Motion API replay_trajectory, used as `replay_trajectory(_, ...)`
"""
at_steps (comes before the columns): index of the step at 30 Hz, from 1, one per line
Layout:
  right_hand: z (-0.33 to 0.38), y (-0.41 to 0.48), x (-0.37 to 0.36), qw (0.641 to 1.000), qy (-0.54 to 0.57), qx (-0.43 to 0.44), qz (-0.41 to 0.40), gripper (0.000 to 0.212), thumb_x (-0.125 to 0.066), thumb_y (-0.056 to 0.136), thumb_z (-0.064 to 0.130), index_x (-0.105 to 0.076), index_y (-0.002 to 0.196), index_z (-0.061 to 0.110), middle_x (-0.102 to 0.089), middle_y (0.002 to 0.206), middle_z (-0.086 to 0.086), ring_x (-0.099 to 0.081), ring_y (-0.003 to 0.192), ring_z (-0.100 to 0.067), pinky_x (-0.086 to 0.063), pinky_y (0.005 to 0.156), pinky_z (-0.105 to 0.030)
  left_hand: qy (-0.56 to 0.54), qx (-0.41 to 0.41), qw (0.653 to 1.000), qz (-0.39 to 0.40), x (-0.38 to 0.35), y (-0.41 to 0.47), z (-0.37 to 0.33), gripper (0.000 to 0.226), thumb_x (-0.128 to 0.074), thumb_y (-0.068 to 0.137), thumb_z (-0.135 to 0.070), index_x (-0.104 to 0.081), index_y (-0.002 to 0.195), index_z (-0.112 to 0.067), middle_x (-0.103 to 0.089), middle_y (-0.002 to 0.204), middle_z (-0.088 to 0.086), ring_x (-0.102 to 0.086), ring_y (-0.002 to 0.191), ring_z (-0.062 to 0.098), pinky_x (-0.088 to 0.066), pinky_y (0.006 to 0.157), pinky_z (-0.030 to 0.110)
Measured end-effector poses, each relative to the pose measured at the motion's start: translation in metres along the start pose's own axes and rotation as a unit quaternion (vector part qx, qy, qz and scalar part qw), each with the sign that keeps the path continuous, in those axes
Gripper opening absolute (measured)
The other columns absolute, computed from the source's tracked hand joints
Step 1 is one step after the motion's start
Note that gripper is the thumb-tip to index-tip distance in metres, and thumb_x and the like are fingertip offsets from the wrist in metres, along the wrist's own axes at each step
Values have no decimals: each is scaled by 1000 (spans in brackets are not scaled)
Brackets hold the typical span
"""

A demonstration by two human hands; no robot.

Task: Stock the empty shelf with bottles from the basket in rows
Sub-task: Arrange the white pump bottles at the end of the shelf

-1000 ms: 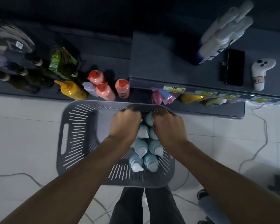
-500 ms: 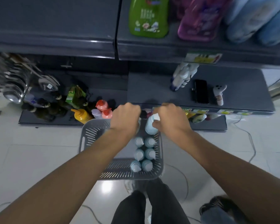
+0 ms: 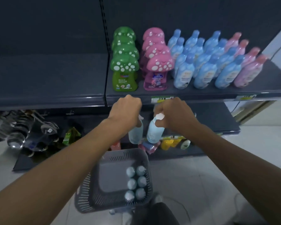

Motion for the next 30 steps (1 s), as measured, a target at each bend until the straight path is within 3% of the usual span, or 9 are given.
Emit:
replay_trajectory(5, -11, -8, 51, 1000, -11, 3, -14, 33, -81, 68, 28, -76, 100, 23, -67, 97, 5, -62, 93, -21, -55, 78, -37, 13, -44, 999, -24, 38, 10, -30, 38, -89, 71, -33, -75, 98, -10, -69, 92, 10, -65, 80, 31, -58, 66, 40)
replay_trajectory(10, -32, -18, 93, 999, -18, 11, -38, 25, -82, 65, 24, -78, 90, 22, -55, 79, 15, -59, 79, -10, -47, 65, -25, 18, -74, 996, -46, 62, 19, -62, 37, -87, 69, -34, -75, 96, -13, -67, 88, 7, -65, 79, 29, -58, 65, 38)
replay_trajectory(15, -63, -25, 127, 998, -34, 21, -50, 26, -82, 62, 22, -78, 88, 22, -60, 79, 13, -56, 80, -9, -41, 66, -24, 16, -111, 992, -53, 82, 32, -98, 34, -85, 67, -36, -73, 92, -16, -69, 90, 5, -64, 80, 27, -57, 65, 38)
replay_trajectory(19, -93, -31, 154, 998, -31, 23, -52, 27, -83, 63, 21, -79, 89, 20, -71, 87, 7, -60, 82, -11, -52, 73, -29, 14, -135, 989, -61, 91, 45, -137, 29, -84, 69, -34, -75, 88, -15, -67, 85, 3, -65, 78, 24, -54, 58, 33)
replay_trajectory(22, -118, -35, 170, 998, -29, 24, -43, 28, -81, 63, 20, -78, 91, 19, -71, 89, 7, -60, 82, -12, -54, 76, -34, 13, -149, 987, -53, 93, 63, -172, 27, -85, 69, -34, -74, 87, -17, -66, 84, 1, -65, 81, 24, -55, 61, 34)
replay_trajectory(25, -148, -34, 189, 998, -40, 30, -31, 27, -80, 66, 20, -78, 92, 19, -70, 89, 8, -61, 83, -12, -52, 76, -31, 4, -152, 988, -39, 94, 85, -210, 31, -86, 68, -36, -73, 89, -17, -65, 85, 1, -64, 83, 23, -53, 62, 33)
replay_trajectory(30, -209, -31, 225, 997, -57, 43, -36, 23, -82, 64, 23, -79, 87, 23, -56, 70, 20, -52, 69, -4, -46, 68, -22, -6, -155, 987, -40, 95, 119, -270, 36, -87, 68, -38, -74, 93, -16, -66, 93, 2, -65, 84, 24, -59, 67, 37)
Point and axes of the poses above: each hand's wrist, its own y-axis towards the middle knuckle, its own x-axis out of the back of the hand, z = x × y, the point moved 4 cm from there along y, towards the middle knuckle
